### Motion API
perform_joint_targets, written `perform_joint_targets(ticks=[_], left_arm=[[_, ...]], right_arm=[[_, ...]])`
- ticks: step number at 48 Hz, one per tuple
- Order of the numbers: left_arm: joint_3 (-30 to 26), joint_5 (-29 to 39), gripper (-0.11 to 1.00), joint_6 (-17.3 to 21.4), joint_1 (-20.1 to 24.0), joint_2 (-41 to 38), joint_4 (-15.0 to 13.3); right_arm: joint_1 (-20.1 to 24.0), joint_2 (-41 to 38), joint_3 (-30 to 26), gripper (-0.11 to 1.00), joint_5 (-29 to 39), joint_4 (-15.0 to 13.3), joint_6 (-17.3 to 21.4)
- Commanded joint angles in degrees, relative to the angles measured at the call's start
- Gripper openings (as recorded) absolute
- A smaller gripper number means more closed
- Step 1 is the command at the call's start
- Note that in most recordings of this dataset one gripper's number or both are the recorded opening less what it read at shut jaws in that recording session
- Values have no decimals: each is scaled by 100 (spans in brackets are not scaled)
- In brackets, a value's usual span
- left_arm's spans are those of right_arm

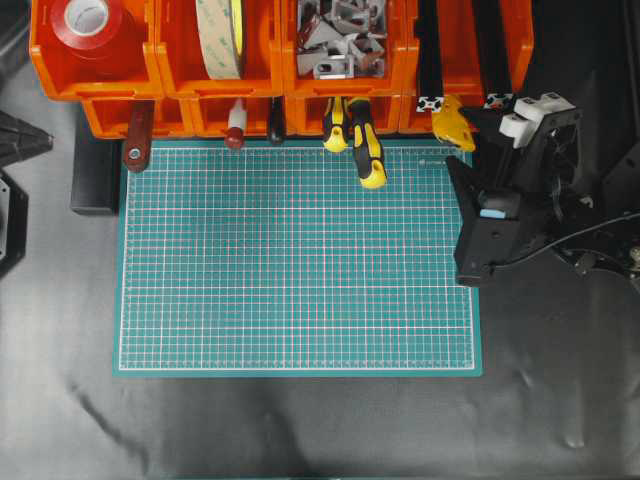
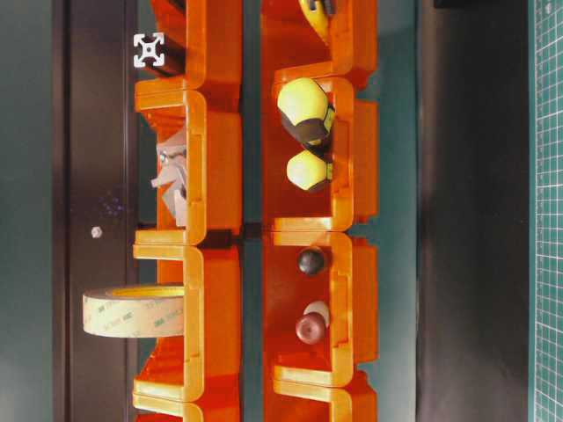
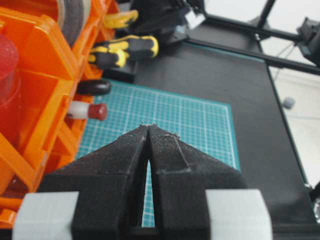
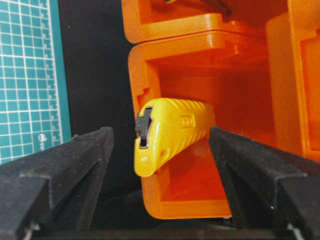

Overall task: Pick cutter from container rack with right arm.
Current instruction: 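Position the open right gripper around the yellow cutter in the rack, then close the right gripper on the yellow cutter and pull it out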

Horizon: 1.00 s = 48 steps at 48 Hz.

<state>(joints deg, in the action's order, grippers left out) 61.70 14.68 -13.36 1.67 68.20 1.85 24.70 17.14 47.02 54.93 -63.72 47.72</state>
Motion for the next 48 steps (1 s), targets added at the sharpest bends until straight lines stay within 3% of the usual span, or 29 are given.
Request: perform_joint_targets(ticks=[1,24,29,38,42,48], left_arm=[[-62,-26,1,-18,-70,-88,18],[-88,-62,1,-18,-158,-35,18],[-88,-70,1,-18,-158,-26,18],[-97,-70,1,-18,-176,9,18],[-97,-53,1,-18,-185,18,18],[-105,-53,1,-18,-193,18,18]], right_arm=[[-53,26,-70,74,18,-53,9],[-132,-237,-141,70,-35,-202,18],[-185,-264,-176,63,-88,-202,18],[-202,-255,-185,30,-220,-158,44],[-158,-264,-185,30,-272,-18,88],[-26,-246,-237,30,-211,-26,387]])
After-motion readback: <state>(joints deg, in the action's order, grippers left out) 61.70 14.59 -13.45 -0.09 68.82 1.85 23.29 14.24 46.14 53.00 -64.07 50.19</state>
